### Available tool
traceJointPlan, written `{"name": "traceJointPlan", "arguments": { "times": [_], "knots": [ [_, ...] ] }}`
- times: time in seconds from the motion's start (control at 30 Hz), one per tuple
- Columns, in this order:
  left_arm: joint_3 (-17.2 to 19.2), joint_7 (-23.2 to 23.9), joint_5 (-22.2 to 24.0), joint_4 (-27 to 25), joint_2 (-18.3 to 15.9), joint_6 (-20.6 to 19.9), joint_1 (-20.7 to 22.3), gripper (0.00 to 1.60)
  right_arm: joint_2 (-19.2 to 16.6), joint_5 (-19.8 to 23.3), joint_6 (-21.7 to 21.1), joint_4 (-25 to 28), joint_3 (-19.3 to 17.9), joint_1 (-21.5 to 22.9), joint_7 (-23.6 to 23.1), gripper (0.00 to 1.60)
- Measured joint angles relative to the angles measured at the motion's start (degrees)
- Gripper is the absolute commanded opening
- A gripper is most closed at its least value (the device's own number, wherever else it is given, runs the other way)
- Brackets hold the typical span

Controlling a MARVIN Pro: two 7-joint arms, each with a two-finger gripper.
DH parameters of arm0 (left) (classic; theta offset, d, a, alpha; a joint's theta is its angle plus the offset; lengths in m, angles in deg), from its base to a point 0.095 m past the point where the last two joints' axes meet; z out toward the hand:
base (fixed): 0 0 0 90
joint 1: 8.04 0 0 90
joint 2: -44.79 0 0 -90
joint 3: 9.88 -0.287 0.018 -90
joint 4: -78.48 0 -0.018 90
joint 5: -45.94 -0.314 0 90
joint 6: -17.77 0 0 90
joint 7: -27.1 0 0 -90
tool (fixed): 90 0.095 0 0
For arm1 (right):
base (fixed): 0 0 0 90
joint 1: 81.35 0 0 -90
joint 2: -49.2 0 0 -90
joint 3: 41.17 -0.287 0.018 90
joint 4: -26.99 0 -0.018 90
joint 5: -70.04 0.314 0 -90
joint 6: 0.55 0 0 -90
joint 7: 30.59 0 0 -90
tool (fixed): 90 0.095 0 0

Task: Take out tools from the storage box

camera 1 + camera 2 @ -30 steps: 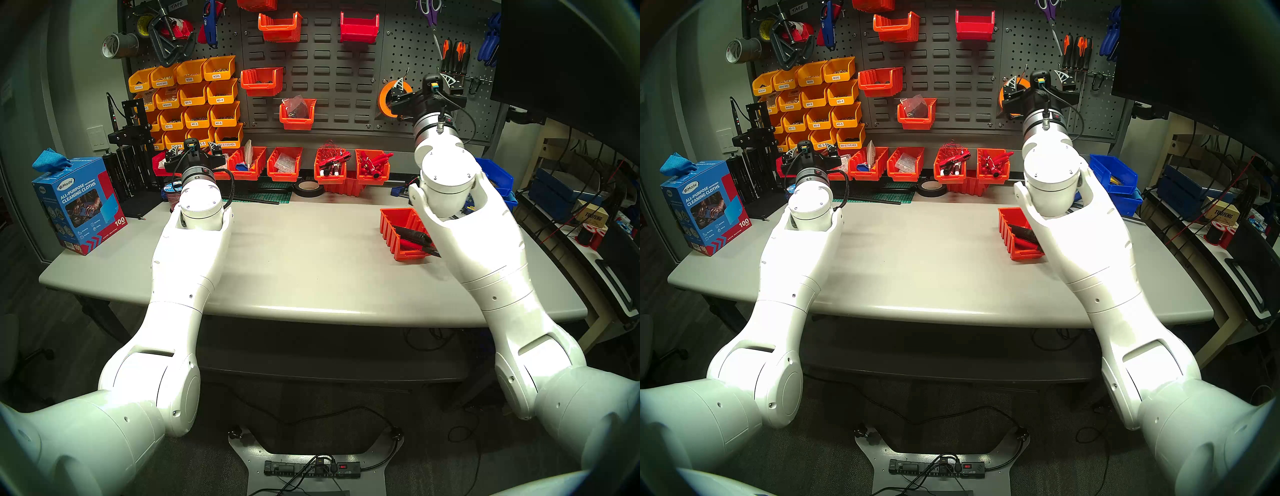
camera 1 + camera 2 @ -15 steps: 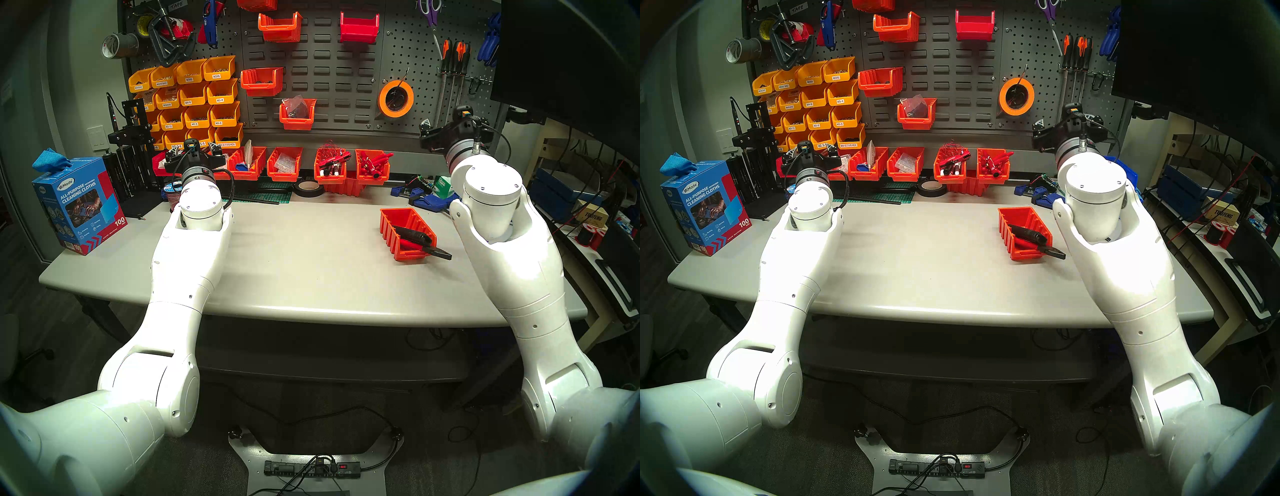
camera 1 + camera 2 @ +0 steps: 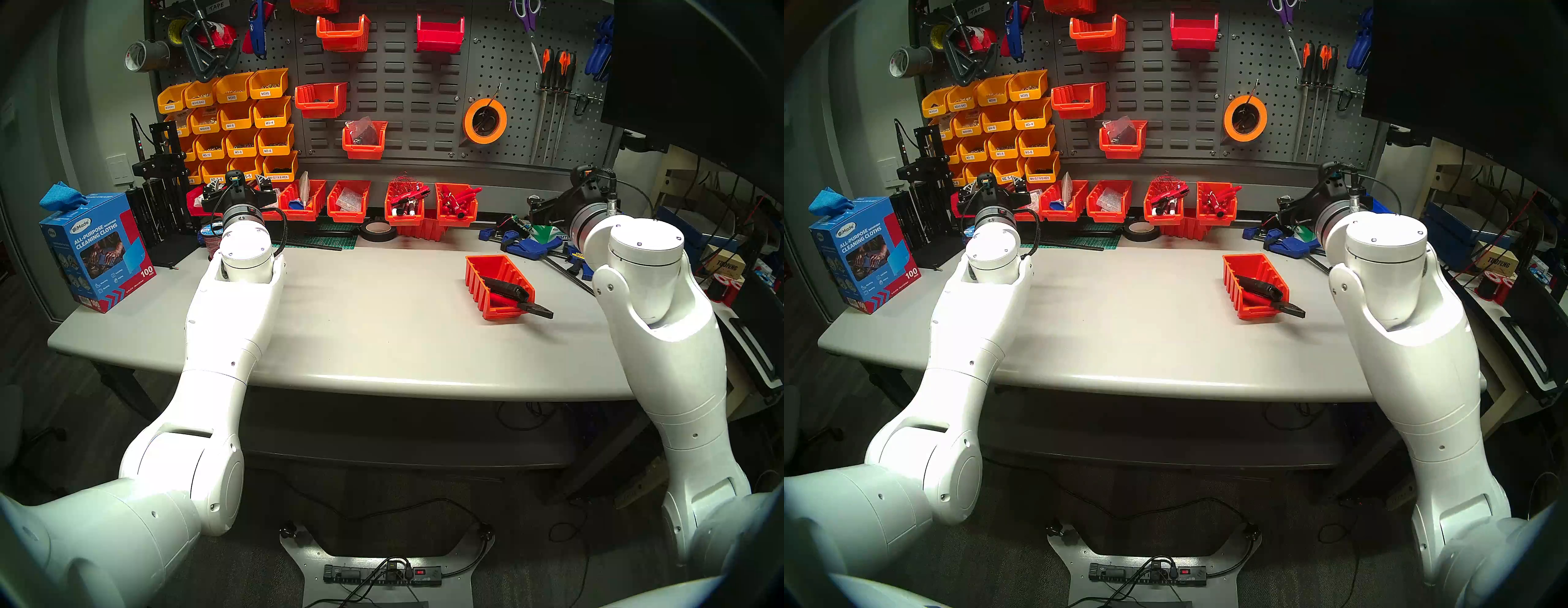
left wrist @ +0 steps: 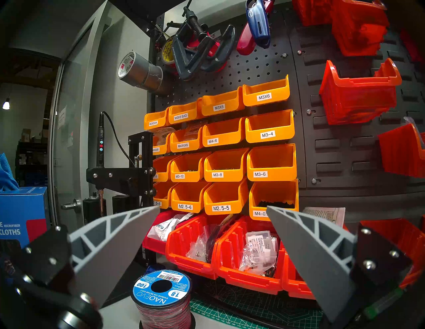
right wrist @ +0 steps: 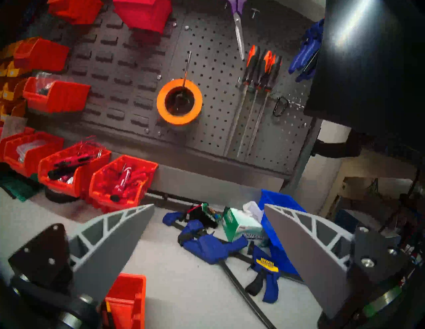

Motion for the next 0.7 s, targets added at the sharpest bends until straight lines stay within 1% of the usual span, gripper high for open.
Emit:
{"name": "traceJointPlan", "arguments": {
  "times": [0.03,0.17,0.27,0.33,0.4,0.5,0.57,0.63,0.7],
  "knots": [
    [-0.02,-0.02,0.02,0.00,-0.01,0.00,0.00,1.60,-0.19,0.94,-1.21,0.98,-0.83,-0.93,-0.08,1.60],
    [-0.07,-0.09,0.06,0.00,-0.05,0.00,0.00,1.60,-0.57,3.93,-3.09,3.99,-3.09,-3.75,-0.16,1.60],
    [-0.11,-0.15,0.10,0.00,-0.08,0.00,0.00,1.60,-0.75,7.10,-3.68,6.44,-5.07,-6.15,0.11,1.60],
    [-0.13,-0.17,0.12,0.00,-0.09,0.00,0.00,1.60,-0.90,8.69,-3.80,7.35,-5.93,-7.22,0.50,1.60],
    [-0.16,-0.20,0.15,0.00,-0.11,0.00,0.00,1.60,-1.19,11.15,-3.82,8.28,-7.00,-8.67,1.31,1.60],
    [-0.19,-0.24,0.19,0.00,-0.13,-0.01,0.00,1.60,-1.56,13.87,-3.82,8.83,-7.49,-9.82,2.72,1.60],
    [-0.21,-0.26,0.20,0.00,-0.13,-0.01,0.00,1.60,-1.69,14.94,-3.82,8.85,-7.49,-10.07,3.34,1.60],
    [-0.24,-0.29,0.24,0.00,-0.16,-0.01,0.00,1.60,-1.93,16.88,-3.82,8.82,-7.11,-10.31,4.67,1.60],
    [-0.28,-0.31,0.27,0.00,-0.17,-0.01,0.00,1.60,-2.15,19.10,-3.82,8.54,-5.94,-10.22,6.17,1.60]
  ]
}}
